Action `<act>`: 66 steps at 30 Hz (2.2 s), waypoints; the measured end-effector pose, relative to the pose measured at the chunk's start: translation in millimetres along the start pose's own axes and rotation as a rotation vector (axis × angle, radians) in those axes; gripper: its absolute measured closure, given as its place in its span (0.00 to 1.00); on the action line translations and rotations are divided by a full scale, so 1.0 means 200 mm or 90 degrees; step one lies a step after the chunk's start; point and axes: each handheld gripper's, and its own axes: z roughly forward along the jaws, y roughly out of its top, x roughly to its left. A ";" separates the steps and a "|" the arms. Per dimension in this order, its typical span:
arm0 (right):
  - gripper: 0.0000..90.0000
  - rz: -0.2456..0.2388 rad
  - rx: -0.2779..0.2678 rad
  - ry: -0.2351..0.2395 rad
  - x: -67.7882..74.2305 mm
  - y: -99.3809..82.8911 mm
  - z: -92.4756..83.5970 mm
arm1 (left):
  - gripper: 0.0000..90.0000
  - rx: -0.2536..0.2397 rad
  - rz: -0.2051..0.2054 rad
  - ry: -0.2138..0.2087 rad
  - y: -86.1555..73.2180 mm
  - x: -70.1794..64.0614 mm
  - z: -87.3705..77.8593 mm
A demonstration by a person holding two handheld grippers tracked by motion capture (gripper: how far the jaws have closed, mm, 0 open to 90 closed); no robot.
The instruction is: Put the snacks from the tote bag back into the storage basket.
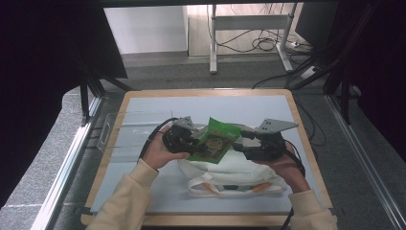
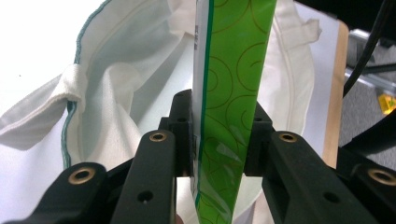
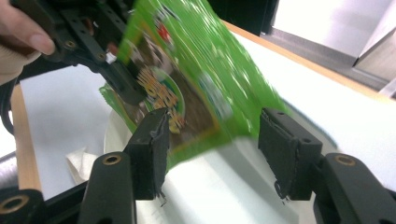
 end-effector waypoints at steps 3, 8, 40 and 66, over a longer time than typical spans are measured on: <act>0.46 0.023 0.002 -0.007 0.00 -0.04 -0.01 | 0.79 -0.012 -0.002 0.012 -0.02 -0.02 -0.02; 0.44 0.045 0.015 -0.014 0.01 -0.08 -0.01 | 0.79 -0.035 -0.004 0.020 -0.06 -0.03 -0.05; 0.44 0.063 0.056 0.025 0.09 -0.13 0.12 | 0.79 -0.107 -0.029 0.031 -0.21 -0.09 -0.12; 0.61 0.001 0.030 0.176 0.14 -0.13 0.33 | 0.79 -0.123 -0.016 -0.017 -0.20 -0.11 -0.07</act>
